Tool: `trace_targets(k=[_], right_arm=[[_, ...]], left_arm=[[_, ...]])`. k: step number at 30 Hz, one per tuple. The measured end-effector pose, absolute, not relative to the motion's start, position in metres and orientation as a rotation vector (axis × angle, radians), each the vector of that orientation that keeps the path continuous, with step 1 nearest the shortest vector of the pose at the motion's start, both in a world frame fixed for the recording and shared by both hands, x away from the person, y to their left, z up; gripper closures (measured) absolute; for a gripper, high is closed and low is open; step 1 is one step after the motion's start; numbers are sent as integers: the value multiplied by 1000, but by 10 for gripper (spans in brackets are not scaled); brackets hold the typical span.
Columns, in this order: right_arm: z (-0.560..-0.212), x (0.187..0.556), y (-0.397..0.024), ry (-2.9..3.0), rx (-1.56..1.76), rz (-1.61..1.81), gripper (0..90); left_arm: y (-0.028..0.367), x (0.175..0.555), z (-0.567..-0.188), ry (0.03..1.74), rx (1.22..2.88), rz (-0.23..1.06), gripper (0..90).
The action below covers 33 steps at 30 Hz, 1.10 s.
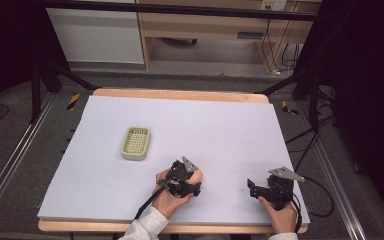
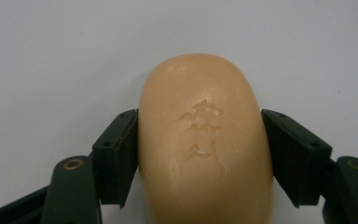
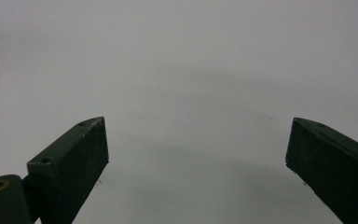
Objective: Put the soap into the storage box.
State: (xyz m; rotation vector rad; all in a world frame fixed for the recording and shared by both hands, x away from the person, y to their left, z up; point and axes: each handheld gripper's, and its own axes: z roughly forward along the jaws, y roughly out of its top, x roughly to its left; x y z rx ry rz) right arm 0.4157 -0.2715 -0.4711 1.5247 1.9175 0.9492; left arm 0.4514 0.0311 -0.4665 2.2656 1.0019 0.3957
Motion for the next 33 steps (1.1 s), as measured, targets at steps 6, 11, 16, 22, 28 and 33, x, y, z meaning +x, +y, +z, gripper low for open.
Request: trace_targets(k=[6, 11, 16, 22, 28, 33], right_arm=[[-471, 416, -272, 1917, 1526, 947, 60], [-471, 416, -272, 1917, 1526, 947, 60], [-471, 416, -272, 1916, 1525, 946, 60], [-471, 416, -272, 1915, 1525, 947, 60], [-471, 416, -271, 1915, 1529, 947, 60], [-471, 416, -272, 1914, 1525, 947, 60]], left_arm=[[36, 448, -453, 971, 2265, 399, 309], [40, 446, -446, 953, 2257, 398, 310], [44, 444, -442, 950, 2251, 403, 312], [56, 442, -435, 948, 2248, 416, 312], [70, 440, -431, 958, 2232, 421, 313], [80, 440, -430, 977, 2228, 424, 314]])
